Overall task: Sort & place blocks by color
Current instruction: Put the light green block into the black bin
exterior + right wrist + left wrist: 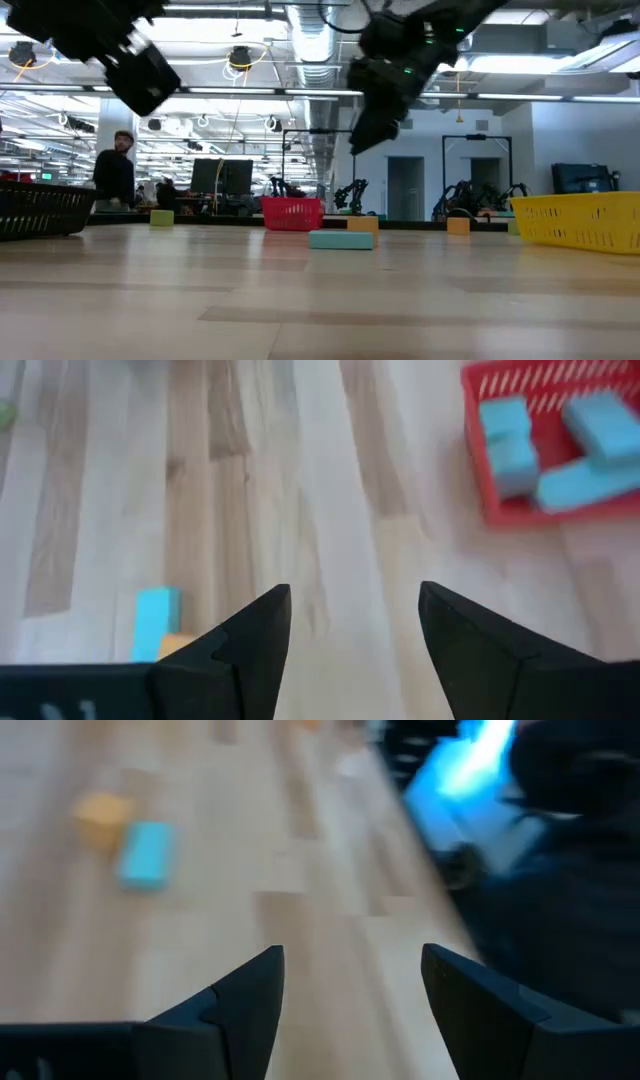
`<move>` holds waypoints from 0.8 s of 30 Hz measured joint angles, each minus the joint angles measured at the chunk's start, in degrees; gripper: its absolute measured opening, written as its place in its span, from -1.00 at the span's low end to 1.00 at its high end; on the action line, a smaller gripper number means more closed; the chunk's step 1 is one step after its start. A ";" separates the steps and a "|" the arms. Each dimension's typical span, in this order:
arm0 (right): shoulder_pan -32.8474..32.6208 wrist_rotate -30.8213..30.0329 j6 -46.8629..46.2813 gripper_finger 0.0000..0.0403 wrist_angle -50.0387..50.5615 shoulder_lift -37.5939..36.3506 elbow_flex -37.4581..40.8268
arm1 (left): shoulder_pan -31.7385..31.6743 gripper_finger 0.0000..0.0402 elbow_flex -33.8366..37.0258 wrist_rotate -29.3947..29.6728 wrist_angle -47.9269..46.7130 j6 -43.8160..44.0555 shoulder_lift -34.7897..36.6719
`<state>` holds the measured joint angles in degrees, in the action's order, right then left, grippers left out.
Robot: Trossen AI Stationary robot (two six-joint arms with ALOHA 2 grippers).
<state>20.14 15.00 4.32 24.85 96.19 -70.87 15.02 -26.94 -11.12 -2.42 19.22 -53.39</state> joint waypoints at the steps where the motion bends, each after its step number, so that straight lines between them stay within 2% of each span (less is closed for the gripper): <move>1: -0.56 -0.13 -1.11 0.19 -2.03 -1.83 3.18 | 1.94 0.13 0.00 0.48 0.81 1.46 0.00; 4: -2.35 -0.13 -5.32 0.19 -8.29 -6.85 11.61 | 7.51 0.13 -0.68 4.55 -1.13 9.32 0.00; 7: -4.33 -0.83 -8.00 0.19 -11.46 -10.80 16.89 | 12.31 0.13 -1.93 7.83 -6.56 19.33 -0.05; 11: -7.28 -7.03 -8.86 0.19 -12.08 -14.06 18.87 | 17.19 0.13 -6.00 10.39 -14.85 29.56 -1.45; 15: -9.69 -8.89 -8.97 0.19 -13.69 -15.28 18.79 | 19.83 0.13 -11.91 11.16 -23.49 37.19 -5.65; 20: -11.67 -9.07 -8.99 0.19 -13.75 -15.68 18.77 | 21.41 0.13 -18.15 5.26 -34.56 47.35 -14.03; 24: -12.36 -9.07 -8.86 0.19 -13.48 -15.31 18.77 | 21.47 0.13 -20.75 -1.98 -36.18 52.10 -20.57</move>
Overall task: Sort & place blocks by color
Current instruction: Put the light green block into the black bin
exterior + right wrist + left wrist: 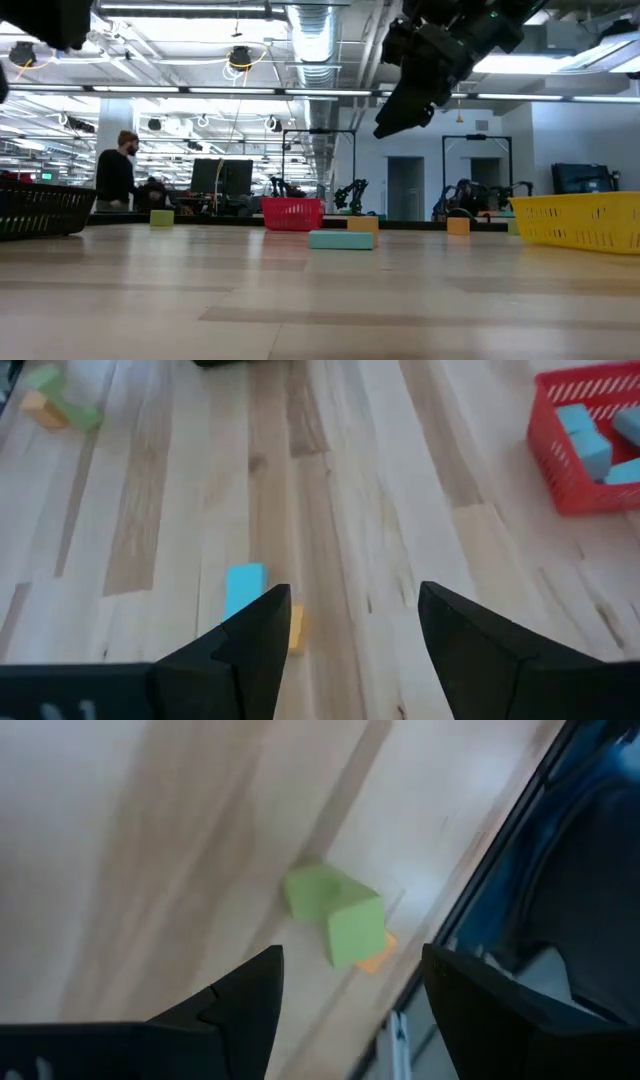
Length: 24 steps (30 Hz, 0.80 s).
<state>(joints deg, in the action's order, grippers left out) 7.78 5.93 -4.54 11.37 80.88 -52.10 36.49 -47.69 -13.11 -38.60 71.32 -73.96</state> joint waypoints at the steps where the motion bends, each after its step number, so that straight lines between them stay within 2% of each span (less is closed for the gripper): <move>1: 0.01 0.00 0.01 0.19 0.37 0.03 0.03 | 0.00 0.13 -0.68 -1.20 0.06 0.56 -1.37; 4: 0.03 0.00 0.46 0.19 0.24 0.03 0.04 | 0.00 0.13 -2.71 -2.92 -0.01 0.66 -4.64; 9: 0.06 0.00 0.66 0.19 0.39 0.03 0.04 | -0.02 0.13 -6.28 -0.69 -0.96 1.72 -7.38; 15: -0.97 -0.01 0.63 0.19 0.51 0.03 0.04 | 0.26 0.13 -6.42 -0.55 -3.91 4.53 -10.83; 24: -2.78 0.00 0.45 0.19 0.60 0.03 0.04 | 0.36 0.13 -6.55 -2.51 -2.48 2.11 -14.94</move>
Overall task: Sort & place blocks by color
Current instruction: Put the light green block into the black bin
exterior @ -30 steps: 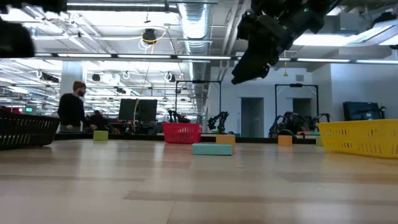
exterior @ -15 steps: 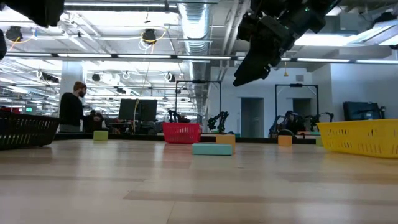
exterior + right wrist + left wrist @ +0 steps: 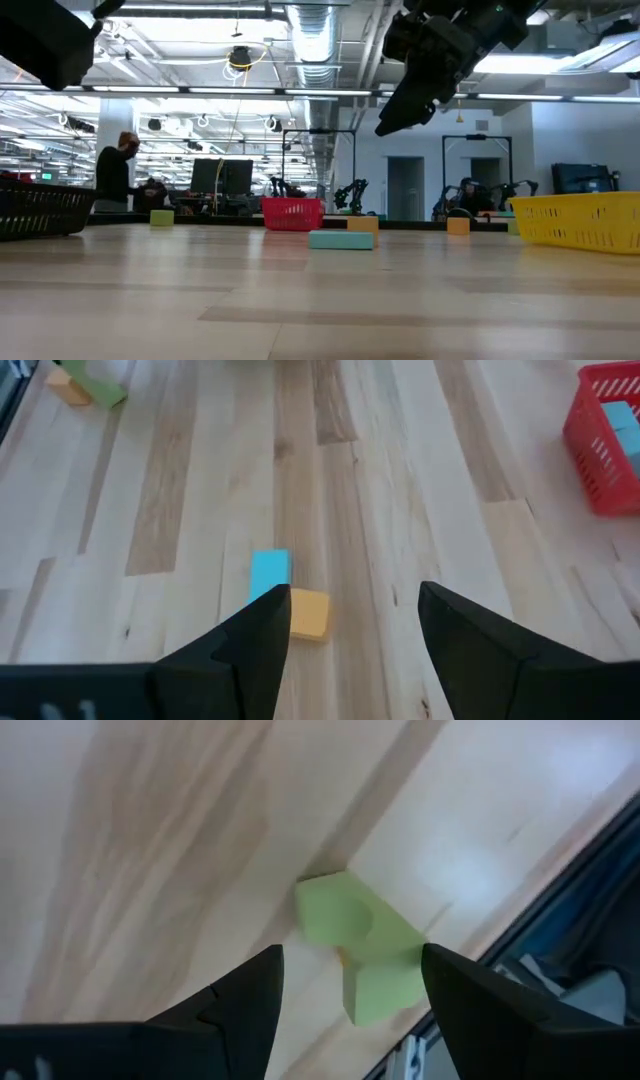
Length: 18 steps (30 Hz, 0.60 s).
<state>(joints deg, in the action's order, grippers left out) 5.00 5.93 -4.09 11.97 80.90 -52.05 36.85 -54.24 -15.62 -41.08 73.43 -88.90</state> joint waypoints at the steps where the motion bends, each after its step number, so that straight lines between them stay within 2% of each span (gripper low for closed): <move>1: -0.15 0.00 -0.03 0.19 0.00 0.00 0.00 | 0.07 0.13 0.00 -0.01 0.74 -0.43 -0.22; 14: -0.06 0.00 -0.45 0.19 -0.20 0.02 -0.02 | 0.32 0.13 0.20 1.06 -2.19 -1.68 -0.27; 18: -0.14 0.00 -0.45 0.19 -0.21 0.02 -0.02 | 0.80 0.13 0.20 0.70 -2.19 -10.59 -0.22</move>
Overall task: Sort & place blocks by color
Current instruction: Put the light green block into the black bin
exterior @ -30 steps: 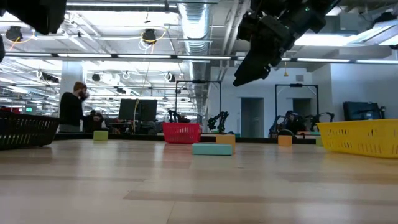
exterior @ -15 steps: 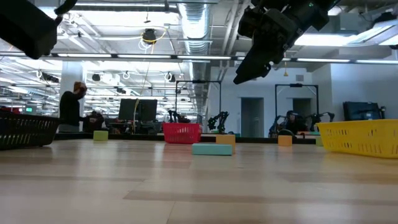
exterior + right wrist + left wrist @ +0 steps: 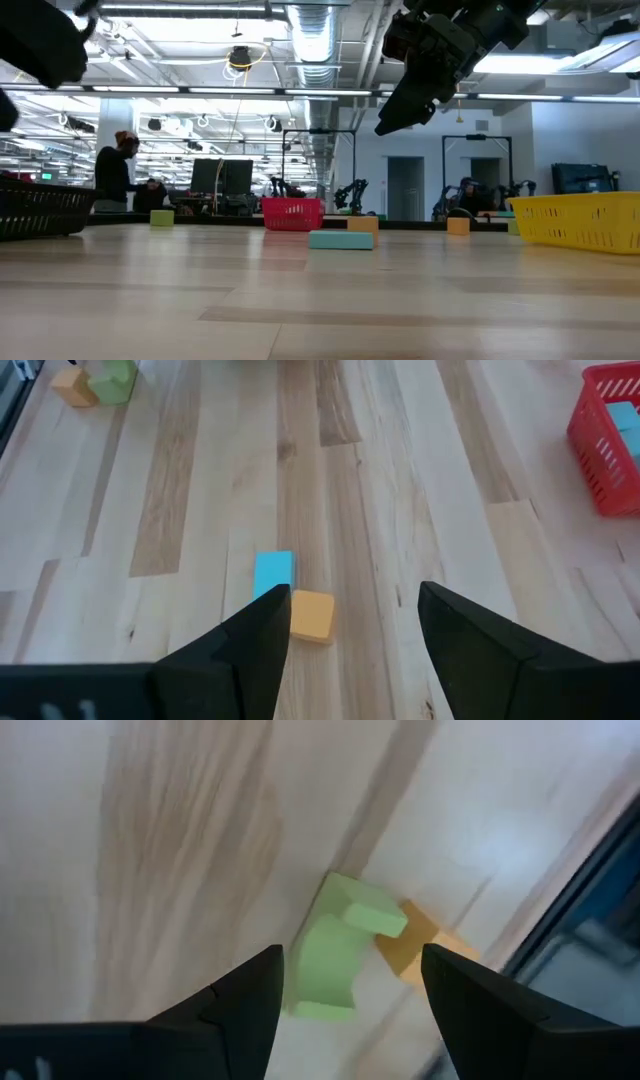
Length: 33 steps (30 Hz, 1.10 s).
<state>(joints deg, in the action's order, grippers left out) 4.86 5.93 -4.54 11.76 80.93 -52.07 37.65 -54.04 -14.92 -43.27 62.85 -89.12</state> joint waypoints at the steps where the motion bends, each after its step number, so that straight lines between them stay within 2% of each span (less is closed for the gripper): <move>1: 0.00 0.00 -0.01 0.19 -0.01 0.00 0.00 | 0.55 0.13 0.00 1.13 -0.01 -3.15 0.00; 4: -0.03 0.00 -0.20 0.19 0.09 0.00 0.00 | 2.71 0.13 0.00 4.75 0.15 -10.88 -0.04; 7: -0.38 0.00 -0.50 0.19 0.42 0.00 0.00 | 4.73 0.13 0.00 5.19 -0.35 -14.10 -0.07; 11: -0.81 0.01 -0.25 0.19 0.30 0.00 0.00 | 6.82 0.13 0.00 7.10 -2.94 -12.60 -0.09; 20: -0.63 0.00 -0.09 0.19 0.14 0.00 -0.02 | 10.58 0.13 0.00 12.18 -2.00 -11.06 -0.11; 25: -0.63 0.00 0.04 0.19 0.14 0.00 -0.02 | 11.28 0.13 0.26 12.37 -1.44 -11.06 -0.11; 33: -0.59 0.00 0.68 0.19 0.14 0.00 -0.02 | 11.28 0.13 5.63 10.65 6.99 -10.32 -0.15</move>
<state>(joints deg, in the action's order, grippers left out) 4.27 5.93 -3.86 11.90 80.93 -52.10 48.93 -48.41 -4.27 -36.28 52.53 -89.27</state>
